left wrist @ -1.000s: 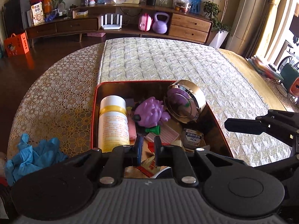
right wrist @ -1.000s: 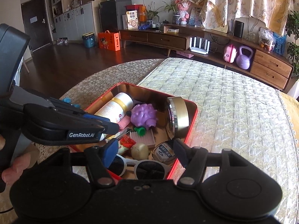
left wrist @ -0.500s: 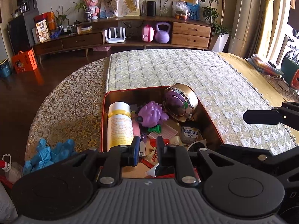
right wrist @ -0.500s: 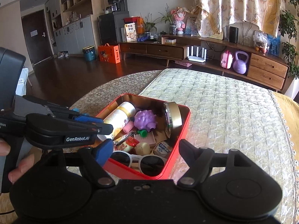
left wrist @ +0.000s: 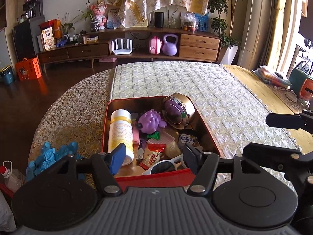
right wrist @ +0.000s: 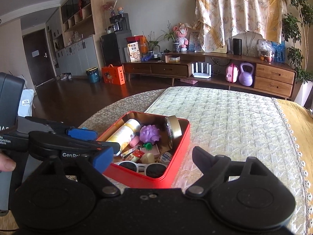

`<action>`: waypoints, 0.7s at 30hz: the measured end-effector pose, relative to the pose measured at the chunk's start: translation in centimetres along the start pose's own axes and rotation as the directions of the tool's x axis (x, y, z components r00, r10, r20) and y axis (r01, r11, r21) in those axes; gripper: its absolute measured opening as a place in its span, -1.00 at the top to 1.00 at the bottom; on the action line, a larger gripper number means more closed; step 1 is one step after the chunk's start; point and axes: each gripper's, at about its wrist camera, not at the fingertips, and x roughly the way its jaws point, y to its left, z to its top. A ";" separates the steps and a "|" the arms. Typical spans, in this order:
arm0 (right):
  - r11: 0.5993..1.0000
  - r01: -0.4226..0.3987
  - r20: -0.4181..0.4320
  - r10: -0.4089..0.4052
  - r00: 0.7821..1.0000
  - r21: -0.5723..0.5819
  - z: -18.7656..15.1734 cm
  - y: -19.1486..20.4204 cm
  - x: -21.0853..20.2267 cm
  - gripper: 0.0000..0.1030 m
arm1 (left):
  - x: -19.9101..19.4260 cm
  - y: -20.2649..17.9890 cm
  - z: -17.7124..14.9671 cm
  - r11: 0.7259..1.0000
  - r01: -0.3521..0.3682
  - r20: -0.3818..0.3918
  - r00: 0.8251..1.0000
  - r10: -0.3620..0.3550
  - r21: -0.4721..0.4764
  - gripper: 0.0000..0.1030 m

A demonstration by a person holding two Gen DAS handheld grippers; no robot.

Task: Organize rigid objects

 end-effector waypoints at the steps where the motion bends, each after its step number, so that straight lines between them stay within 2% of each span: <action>1: 1.000 0.003 0.011 -0.003 1.000 0.003 -0.1 0.0 -0.2 -0.85 | -0.2 -0.1 -0.1 1.000 0.003 0.008 1.000 -0.003 -0.003 -0.36; 3: 1.000 0.015 0.037 -0.015 0.999 0.005 -0.4 0.0 -1.0 -1.00 | -0.8 -0.4 -0.2 1.000 0.000 0.026 1.000 0.000 0.003 -0.42; 6: 1.000 0.020 0.053 -0.020 0.998 0.010 -0.6 0.0 -1.7 -1.00 | -1.5 -1.1 -0.7 0.999 -0.016 0.057 0.998 0.015 0.028 -0.49; 8: 1.000 0.020 0.063 -0.021 0.998 0.023 -0.8 -0.2 -2.2 -1.00 | -1.9 -1.5 -0.9 0.999 -0.017 0.069 0.998 0.015 0.033 -0.61; 13: 0.998 0.032 0.090 -0.036 0.995 0.048 -1.3 -0.5 -3.4 -1.00 | -2.5 -2.1 -1.0 1.000 -0.001 0.070 0.998 -0.001 0.026 -0.68; 15: 0.998 0.036 0.092 -0.042 0.995 0.059 -1.6 -0.7 -3.6 -1.00 | -2.6 -2.3 -1.2 1.000 -0.002 0.070 0.998 0.000 0.025 -0.79; 17: 0.997 0.046 0.091 -0.052 0.995 0.066 -1.9 -0.8 -3.8 -1.00 | -2.7 -2.5 -1.4 1.000 -0.016 0.069 0.998 0.015 0.023 -1.00; 21: 0.995 0.074 0.079 -0.080 0.994 0.065 -2.3 -0.7 -4.0 -1.00 | -3.1 -2.9 -1.8 1.000 -0.017 0.068 0.998 0.015 0.022 -1.00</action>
